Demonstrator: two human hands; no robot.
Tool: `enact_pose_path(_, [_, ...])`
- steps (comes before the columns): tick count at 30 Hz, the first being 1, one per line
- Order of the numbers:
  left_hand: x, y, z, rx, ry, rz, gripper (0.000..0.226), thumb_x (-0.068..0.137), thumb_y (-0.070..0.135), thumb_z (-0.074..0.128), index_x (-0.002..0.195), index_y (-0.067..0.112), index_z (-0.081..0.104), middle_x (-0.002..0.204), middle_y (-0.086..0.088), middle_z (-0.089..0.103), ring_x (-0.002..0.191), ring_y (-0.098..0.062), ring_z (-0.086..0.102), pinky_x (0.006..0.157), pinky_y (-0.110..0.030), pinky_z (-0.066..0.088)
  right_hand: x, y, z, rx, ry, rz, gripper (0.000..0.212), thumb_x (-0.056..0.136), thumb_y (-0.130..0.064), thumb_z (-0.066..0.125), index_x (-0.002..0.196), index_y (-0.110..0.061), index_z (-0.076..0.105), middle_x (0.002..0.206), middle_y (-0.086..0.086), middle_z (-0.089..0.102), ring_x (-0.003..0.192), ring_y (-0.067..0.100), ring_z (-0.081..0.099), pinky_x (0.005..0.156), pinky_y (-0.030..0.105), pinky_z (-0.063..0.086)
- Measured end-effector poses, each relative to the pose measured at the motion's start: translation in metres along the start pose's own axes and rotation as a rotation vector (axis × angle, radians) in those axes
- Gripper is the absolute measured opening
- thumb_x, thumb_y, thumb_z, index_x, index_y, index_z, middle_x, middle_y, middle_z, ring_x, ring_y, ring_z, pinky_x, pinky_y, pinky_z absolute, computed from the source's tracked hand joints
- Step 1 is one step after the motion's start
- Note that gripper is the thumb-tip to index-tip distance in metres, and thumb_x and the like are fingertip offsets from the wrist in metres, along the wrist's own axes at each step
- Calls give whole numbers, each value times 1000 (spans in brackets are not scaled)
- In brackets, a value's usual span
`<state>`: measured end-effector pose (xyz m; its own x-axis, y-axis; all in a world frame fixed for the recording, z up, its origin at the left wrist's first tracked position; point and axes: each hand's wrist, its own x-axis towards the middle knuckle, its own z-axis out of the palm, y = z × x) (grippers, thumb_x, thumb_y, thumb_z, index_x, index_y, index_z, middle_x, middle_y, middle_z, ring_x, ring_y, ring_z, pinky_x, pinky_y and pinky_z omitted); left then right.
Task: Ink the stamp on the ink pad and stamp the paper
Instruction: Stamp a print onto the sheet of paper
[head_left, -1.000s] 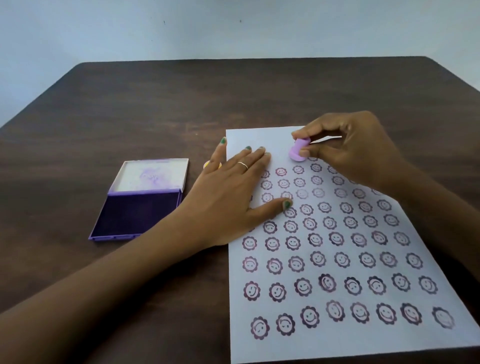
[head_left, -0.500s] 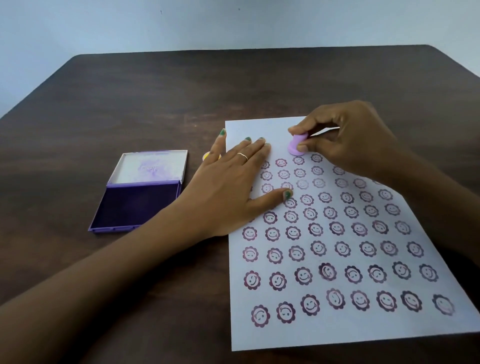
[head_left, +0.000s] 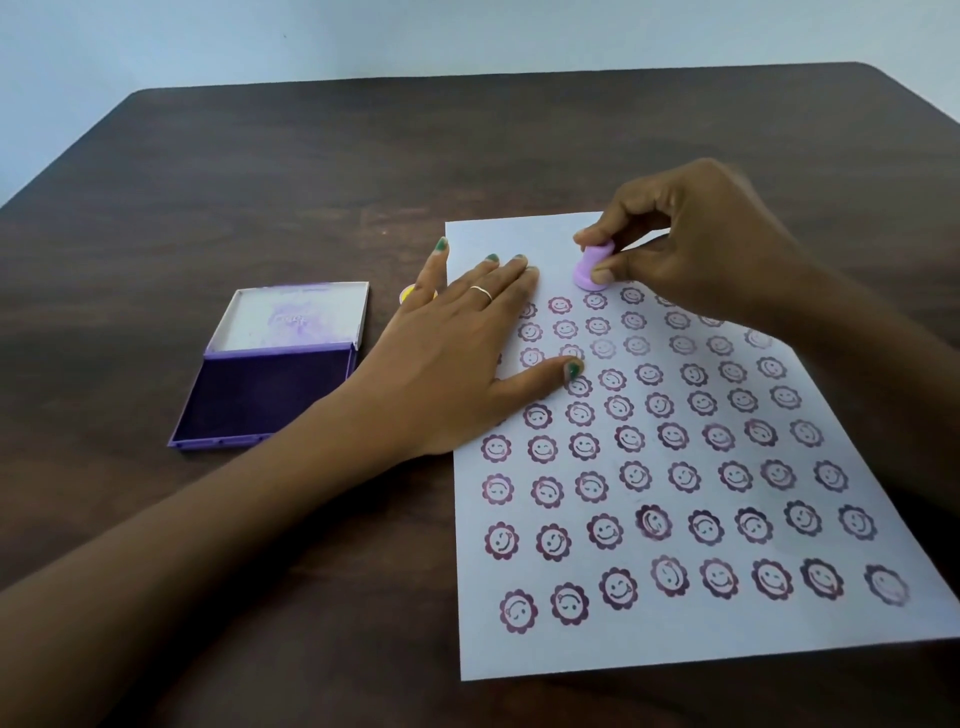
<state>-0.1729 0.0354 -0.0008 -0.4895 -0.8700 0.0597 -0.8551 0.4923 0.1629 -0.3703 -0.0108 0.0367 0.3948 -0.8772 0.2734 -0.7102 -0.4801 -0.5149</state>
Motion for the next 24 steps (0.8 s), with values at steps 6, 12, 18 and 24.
enact_pose_path(6, [0, 0, 0, -9, 7, 1, 87, 80, 73, 17, 150, 22, 11, 160, 4, 12, 147, -12, 5, 112, -31, -19, 0, 0, 0, 8, 16, 20, 25, 68, -9, 78, 92, -12, 70, 88, -6, 65, 73, 0, 62, 68, -3, 43])
enact_pose_path(12, [-1, 0, 0, -50, -5, 2, 88, 80, 74, 19, 151, 22, 10, 160, 4, 11, 147, -11, 5, 111, -27, -12, -1, 0, 0, 29, 5, 25, 27, 68, -6, 77, 93, -12, 70, 90, -6, 66, 76, -1, 63, 71, -1, 46])
enact_pose_path(18, [-1, 0, 0, -64, -9, 1, 90, 77, 73, 18, 150, 22, 10, 160, 4, 10, 146, -11, 5, 111, -27, -10, -1, 0, -1, 37, 15, 36, 27, 67, -9, 78, 93, -12, 70, 90, -6, 66, 76, 5, 65, 71, 1, 46])
enact_pose_path(24, [-1, -1, 0, -63, -10, 3, 89, 79, 75, 19, 150, 21, 11, 160, 4, 10, 146, -11, 5, 111, -27, -10, -2, -1, 0, 59, 9, 37, 28, 67, -8, 78, 94, -13, 69, 91, -4, 67, 77, 3, 65, 73, 4, 48])
